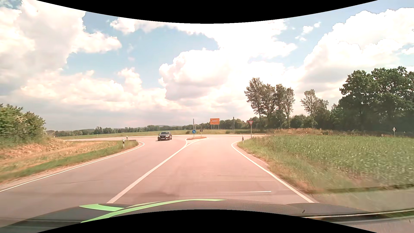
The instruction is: Follow the waypoints while adhering to traffic rules and regulations
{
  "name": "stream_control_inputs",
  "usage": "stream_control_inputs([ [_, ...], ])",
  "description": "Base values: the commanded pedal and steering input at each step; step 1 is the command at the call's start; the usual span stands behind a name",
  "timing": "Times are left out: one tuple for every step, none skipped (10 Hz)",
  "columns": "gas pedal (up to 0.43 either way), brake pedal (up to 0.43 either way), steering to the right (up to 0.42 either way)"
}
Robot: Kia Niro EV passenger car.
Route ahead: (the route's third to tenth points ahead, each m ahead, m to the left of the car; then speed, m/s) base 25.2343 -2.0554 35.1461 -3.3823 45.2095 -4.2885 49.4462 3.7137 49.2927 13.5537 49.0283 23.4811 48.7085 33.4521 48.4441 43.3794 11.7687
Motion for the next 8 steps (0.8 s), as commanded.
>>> stream_control_inputs([
  [0.000,0.085,0.000],
  [0.000,0.091,0.002],
  [0.000,0.098,0.004],
  [0.000,0.110,0.007],
  [0.000,0.122,0.008],
  [0.000,0.128,0.008],
  [0.000,0.165,0.010],
  [0.000,0.189,0.015],
])
